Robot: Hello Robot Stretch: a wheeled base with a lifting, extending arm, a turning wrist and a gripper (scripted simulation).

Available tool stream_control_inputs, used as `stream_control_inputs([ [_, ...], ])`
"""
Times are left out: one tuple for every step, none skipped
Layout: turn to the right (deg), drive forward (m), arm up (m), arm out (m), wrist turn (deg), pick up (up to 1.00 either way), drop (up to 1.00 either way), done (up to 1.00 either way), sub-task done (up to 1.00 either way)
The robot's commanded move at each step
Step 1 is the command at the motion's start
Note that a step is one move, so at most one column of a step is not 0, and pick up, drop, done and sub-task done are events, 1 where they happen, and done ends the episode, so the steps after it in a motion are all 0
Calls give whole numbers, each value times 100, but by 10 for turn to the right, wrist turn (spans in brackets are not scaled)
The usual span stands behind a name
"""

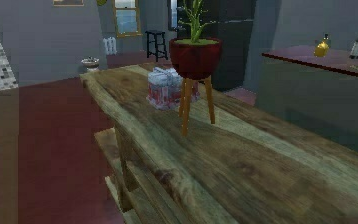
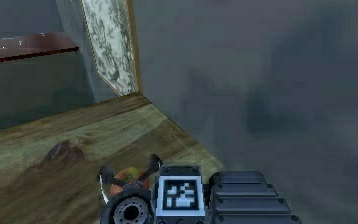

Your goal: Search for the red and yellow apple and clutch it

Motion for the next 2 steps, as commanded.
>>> stream_control_inputs([
  [0,0,0,0,0,100,0,0,0],
  [0,0,0,0,0,0,0,100,0],
])
